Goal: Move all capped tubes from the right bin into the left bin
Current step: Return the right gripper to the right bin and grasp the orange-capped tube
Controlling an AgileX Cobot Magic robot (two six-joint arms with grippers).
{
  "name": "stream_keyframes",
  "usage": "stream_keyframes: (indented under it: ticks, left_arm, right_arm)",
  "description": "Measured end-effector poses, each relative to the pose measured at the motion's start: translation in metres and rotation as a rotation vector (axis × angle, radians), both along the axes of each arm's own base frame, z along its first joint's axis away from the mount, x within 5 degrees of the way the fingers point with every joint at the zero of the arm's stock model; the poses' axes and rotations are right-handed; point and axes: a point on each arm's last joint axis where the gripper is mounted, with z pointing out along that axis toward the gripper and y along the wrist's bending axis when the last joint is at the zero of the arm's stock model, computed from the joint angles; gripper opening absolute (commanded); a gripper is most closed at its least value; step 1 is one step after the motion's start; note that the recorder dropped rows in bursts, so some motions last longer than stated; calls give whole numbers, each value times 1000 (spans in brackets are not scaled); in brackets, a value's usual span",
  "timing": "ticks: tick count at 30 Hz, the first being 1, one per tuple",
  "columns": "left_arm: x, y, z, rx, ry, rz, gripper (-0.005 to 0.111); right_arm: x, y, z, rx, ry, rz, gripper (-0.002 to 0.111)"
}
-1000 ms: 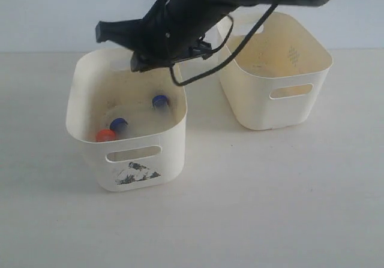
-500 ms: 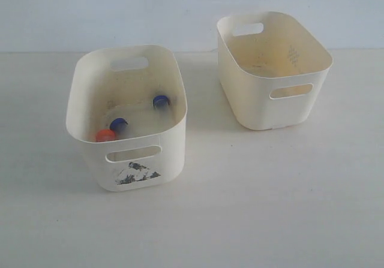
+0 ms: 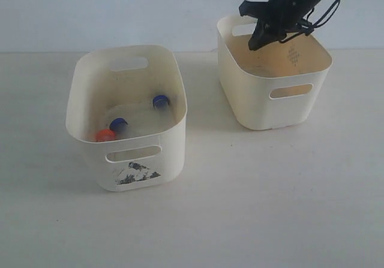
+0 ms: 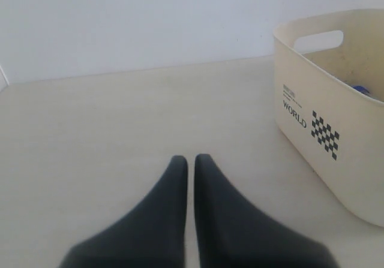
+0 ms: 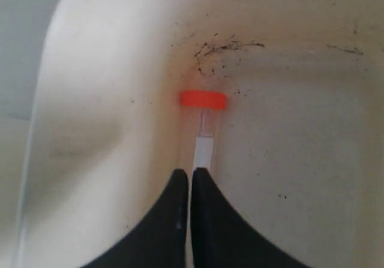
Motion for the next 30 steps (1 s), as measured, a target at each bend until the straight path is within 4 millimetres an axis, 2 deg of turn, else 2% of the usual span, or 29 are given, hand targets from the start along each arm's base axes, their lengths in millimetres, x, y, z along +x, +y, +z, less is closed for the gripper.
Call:
stream_keyframes:
  ticks: [1, 4, 6, 12, 23, 28, 30]
  left_arm:
    - [0, 0, 0, 0, 0, 0, 4]
    - [0, 0, 0, 0, 0, 0, 4]
    - [0, 0, 0, 0, 0, 0, 4]
    - [0, 0, 0, 0, 0, 0, 4]
    - [0, 0, 0, 0, 0, 0, 4]
    - [0, 0, 0, 0, 0, 0, 4]
    - [0, 0, 0, 0, 0, 0, 4]
  right_arm:
    - [1, 0, -5, -2, 8, 7, 12]
    - [2, 2, -12, 13, 16, 25, 36]
    - [3, 4, -16, 34, 19, 35, 45]
    - [3, 5, -17, 50, 16, 49, 46]
    - [8, 9, -57, 86, 67, 89, 46]
    - [8, 9, -60, 85, 64, 102, 46]
    - [8, 9, -60, 85, 63, 103, 52]
